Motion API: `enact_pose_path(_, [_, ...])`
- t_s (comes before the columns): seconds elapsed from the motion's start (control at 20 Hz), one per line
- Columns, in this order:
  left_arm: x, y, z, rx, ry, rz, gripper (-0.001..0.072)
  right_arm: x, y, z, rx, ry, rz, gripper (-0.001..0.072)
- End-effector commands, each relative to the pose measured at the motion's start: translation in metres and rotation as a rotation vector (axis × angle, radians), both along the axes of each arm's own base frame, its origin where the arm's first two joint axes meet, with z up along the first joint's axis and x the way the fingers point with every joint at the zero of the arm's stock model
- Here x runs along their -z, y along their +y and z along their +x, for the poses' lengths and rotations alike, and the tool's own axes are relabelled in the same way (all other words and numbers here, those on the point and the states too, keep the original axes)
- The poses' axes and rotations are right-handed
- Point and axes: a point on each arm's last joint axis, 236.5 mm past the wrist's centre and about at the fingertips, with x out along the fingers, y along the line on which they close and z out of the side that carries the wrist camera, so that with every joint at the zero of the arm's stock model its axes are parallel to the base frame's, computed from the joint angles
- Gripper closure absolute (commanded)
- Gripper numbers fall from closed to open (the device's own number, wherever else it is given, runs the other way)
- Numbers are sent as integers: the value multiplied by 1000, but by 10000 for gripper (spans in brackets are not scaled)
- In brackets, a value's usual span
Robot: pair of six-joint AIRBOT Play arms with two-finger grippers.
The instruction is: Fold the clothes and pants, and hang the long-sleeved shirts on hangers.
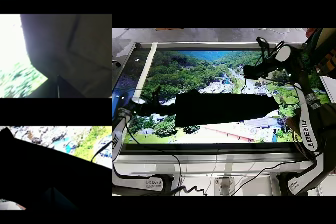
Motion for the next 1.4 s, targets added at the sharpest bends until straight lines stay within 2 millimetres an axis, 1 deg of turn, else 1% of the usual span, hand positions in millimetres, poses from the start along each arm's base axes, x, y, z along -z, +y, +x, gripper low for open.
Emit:
enact_pose_path(0.0, [-56,-1,-3,118,7,41,702,12,27,-3,-24,-17,4,688])
enact_pose_path(0.1, [-106,7,-4,170,-48,134,702,14,48,-1,-35,-53,19,689])
enact_pose_path(0.2, [-161,6,-4,184,-147,192,702,20,71,0,-22,-64,47,689])
enact_pose_path(0.3, [-211,-6,-7,179,-263,218,702,35,95,-4,-9,-35,70,689])
enact_pose_path(0.35, [-228,-13,-13,176,-299,220,702,44,106,-7,-11,-18,76,689])
enact_pose_path(0.4, [-241,-22,-20,179,-323,219,702,57,121,-12,-22,3,75,689])
enact_pose_path(0.45, [-250,-30,-28,194,-340,218,702,68,133,-19,-34,26,75,689])
enact_pose_path(0.55, [-262,-44,-39,227,-372,218,702,87,161,-36,-78,60,75,689])
enact_pose_path(0.6, [-266,-48,-41,238,-382,218,702,94,175,-43,-97,67,82,689])
enact_pose_path(0.7, [-267,-56,-44,257,-387,213,701,101,204,-54,-103,72,119,689])
enact_pose_path(0.85, [-269,-62,-42,265,-405,212,701,109,262,-74,-65,114,258,690])
enact_pose_path(0.95, [-271,-62,-37,253,-423,212,701,112,299,-94,-60,163,354,690])
enact_pose_path(1.0, [-273,-62,-33,242,-438,211,700,116,311,-107,-72,187,368,690])
enact_pose_path(1.05, [-277,-64,-29,230,-458,200,700,120,318,-119,-95,201,359,690])
enact_pose_path(1.1, [-280,-68,-25,223,-473,178,700,122,319,-126,-115,210,341,690])
enact_pose_path(1.15, [-282,-76,-21,223,-479,143,700,124,312,-127,-130,217,313,690])
enact_pose_path(1.2, [-281,-88,-20,237,-473,95,700,125,296,-120,-136,216,270,690])
enact_pose_path(1.25, [-276,-102,-19,259,-457,60,700,124,273,-108,-133,204,219,690])
enact_pose_path(1.3, [-267,-115,-16,284,-437,36,700,120,242,-92,-118,189,164,690])
enact_pose_path(1.35, [-253,-133,-13,318,-413,25,700,112,210,-74,-94,173,114,690])
